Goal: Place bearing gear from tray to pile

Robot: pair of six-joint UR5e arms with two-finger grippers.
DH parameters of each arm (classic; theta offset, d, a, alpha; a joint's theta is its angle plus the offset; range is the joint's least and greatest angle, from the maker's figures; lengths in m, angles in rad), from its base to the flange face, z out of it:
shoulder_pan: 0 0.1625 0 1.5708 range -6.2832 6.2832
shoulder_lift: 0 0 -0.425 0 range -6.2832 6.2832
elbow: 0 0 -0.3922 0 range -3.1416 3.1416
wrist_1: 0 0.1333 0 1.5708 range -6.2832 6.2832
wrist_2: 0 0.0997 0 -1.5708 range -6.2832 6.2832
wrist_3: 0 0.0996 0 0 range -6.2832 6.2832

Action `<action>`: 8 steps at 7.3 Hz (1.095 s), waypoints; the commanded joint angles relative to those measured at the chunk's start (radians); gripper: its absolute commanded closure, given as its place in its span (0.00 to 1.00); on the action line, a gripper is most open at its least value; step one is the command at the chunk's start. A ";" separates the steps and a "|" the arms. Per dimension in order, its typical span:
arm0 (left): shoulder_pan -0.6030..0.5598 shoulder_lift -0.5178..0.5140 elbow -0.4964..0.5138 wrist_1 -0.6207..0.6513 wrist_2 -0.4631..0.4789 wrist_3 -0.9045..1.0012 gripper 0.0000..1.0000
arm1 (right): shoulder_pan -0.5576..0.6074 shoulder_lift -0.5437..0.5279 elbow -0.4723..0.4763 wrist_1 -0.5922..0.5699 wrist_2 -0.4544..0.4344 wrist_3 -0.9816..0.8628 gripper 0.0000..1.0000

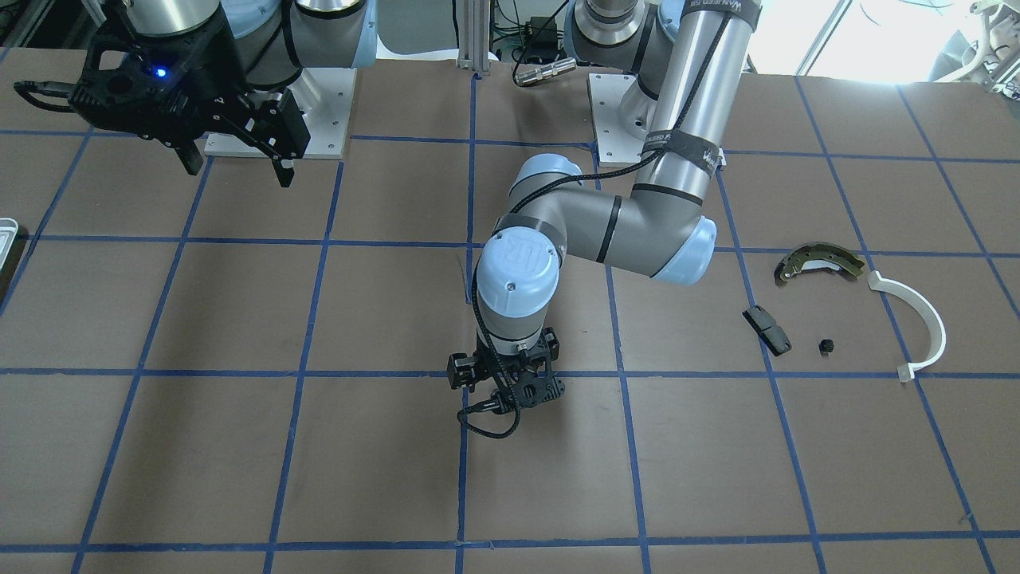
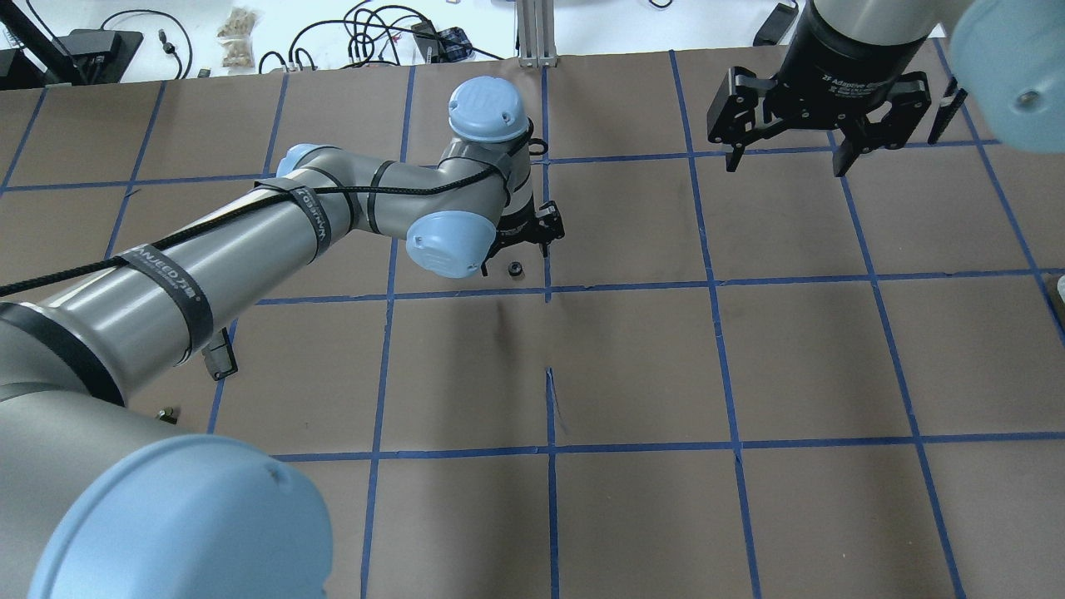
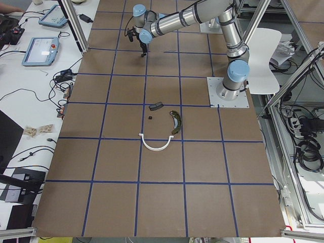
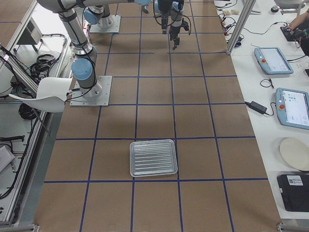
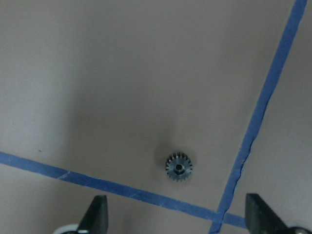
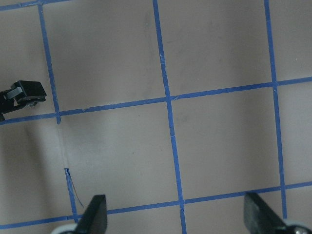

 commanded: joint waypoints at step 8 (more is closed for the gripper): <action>-0.003 -0.052 -0.006 0.083 0.012 0.011 0.62 | 0.004 0.023 -0.014 -0.009 0.046 -0.068 0.00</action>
